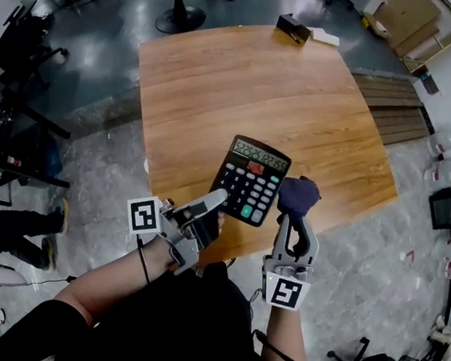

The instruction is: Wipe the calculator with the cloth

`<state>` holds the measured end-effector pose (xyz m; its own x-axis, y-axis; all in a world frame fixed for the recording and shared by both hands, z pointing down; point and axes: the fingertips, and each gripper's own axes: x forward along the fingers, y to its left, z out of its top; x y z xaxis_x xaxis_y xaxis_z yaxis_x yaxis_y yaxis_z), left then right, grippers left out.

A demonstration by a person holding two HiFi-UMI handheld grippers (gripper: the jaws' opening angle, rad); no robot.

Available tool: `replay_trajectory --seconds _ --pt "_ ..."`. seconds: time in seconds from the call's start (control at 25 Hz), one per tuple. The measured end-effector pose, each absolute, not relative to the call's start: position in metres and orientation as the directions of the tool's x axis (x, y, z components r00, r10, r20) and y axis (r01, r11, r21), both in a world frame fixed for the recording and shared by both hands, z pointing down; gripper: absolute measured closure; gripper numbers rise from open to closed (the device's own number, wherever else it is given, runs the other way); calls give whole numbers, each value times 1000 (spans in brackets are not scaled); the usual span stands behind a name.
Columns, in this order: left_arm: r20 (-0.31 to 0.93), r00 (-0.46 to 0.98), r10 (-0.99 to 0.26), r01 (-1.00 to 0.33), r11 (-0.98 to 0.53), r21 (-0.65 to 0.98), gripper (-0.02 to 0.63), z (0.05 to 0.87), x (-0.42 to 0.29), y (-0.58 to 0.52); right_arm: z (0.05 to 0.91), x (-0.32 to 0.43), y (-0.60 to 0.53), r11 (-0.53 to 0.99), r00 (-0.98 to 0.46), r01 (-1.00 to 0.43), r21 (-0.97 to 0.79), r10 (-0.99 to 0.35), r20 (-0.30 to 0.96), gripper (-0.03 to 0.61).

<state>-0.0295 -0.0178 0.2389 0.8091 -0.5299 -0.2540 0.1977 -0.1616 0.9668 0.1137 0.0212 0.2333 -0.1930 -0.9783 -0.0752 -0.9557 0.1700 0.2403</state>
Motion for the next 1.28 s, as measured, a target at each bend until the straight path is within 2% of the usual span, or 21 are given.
replay_trajectory --seconds 0.16,0.48,0.68,1.0,1.28 --pt "-255 819 -513 201 -159 966 548 238 -12 -11 231 133 25 143 -169 -961 237 -982 -90 518" --pt "-265 843 -469 222 -146 964 548 236 2 -4 236 48 31 313 -338 -922 228 -937 -83 518" --pt "-263 841 -473 232 -124 965 548 238 4 -5 264 19 41 423 -422 -871 252 -905 57 518" --pt "-227 837 -498 188 -129 974 548 257 3 -9 263 35 50 415 -430 -863 288 -903 15 518" --pt "-201 835 -513 159 -124 979 548 279 -4 -26 275 75 45 347 -349 -901 260 -936 39 518"
